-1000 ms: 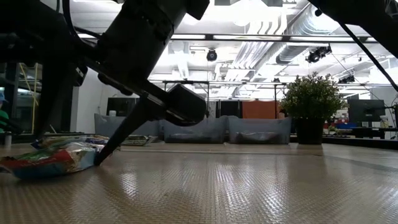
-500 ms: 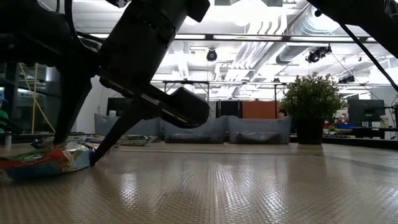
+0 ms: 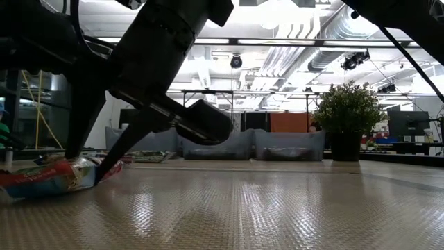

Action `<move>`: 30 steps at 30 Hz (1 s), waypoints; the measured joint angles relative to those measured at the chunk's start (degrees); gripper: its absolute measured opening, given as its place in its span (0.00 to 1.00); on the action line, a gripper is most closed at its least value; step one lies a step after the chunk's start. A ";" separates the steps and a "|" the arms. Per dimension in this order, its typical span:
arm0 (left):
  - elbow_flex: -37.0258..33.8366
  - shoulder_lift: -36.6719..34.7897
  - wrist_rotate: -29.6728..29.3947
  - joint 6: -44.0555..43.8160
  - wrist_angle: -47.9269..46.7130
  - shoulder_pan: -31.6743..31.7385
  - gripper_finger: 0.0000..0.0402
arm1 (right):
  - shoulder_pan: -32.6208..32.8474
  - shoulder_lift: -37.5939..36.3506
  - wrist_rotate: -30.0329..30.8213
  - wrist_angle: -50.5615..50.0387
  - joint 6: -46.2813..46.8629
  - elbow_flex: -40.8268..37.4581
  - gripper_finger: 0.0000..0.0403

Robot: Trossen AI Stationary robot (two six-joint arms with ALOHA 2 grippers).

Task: Pick and place Granola Bars by type
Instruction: Put the red granola bar into the right black bin

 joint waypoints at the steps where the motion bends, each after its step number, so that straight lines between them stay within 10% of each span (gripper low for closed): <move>1: 0.00 0.00 0.00 0.00 0.00 0.00 0.00 | 0.01 -0.04 0.18 0.10 -0.16 0.00 0.18; 30: 0.00 0.01 -0.01 0.00 0.00 -0.01 0.00 | -0.13 -3.03 6.84 8.58 -14.06 -0.17 0.17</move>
